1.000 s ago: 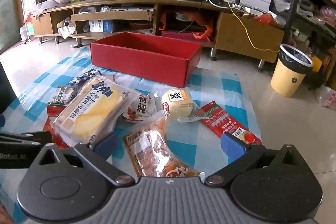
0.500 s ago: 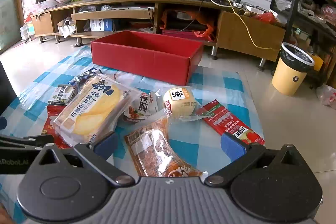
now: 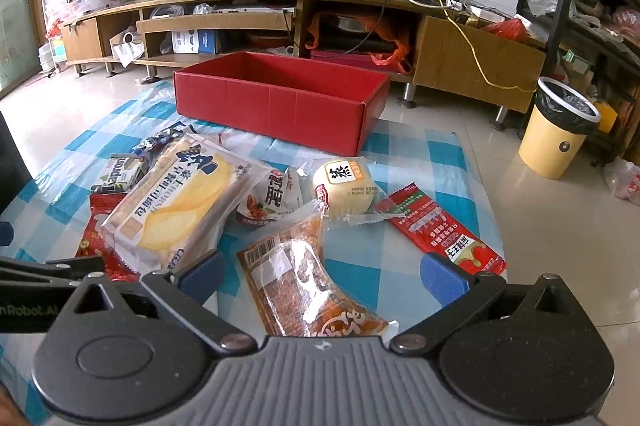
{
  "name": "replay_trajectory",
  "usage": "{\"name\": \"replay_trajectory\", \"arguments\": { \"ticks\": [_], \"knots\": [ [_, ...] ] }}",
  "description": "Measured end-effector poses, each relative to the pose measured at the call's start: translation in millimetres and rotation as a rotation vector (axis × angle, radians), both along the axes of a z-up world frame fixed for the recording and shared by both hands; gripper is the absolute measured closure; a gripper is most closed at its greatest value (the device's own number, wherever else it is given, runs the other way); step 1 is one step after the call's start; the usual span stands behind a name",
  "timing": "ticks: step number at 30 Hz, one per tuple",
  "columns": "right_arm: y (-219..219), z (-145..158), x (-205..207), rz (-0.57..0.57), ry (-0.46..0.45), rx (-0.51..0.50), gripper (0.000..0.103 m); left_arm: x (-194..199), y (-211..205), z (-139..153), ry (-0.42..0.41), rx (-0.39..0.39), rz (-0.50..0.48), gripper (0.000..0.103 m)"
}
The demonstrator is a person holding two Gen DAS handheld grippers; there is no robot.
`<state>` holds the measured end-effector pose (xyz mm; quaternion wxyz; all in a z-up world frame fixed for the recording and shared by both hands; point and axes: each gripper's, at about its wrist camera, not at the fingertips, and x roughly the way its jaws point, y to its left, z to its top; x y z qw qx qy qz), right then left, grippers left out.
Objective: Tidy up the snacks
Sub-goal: 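Move both tools over the snack pile toward the bread and spicy-strip bags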
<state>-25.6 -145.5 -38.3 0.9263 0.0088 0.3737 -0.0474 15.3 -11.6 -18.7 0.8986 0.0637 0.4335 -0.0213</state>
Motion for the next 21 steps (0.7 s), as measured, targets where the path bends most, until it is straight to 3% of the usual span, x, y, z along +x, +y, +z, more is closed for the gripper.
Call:
{"name": "replay_trajectory", "arguments": {
  "ticks": [21],
  "knots": [
    [2.1, -3.4, 1.4, -0.001, 0.016, -0.007, 0.001, -2.0, -3.3, -1.4, 0.006, -0.002, -0.017, 0.0]
  ]
}}
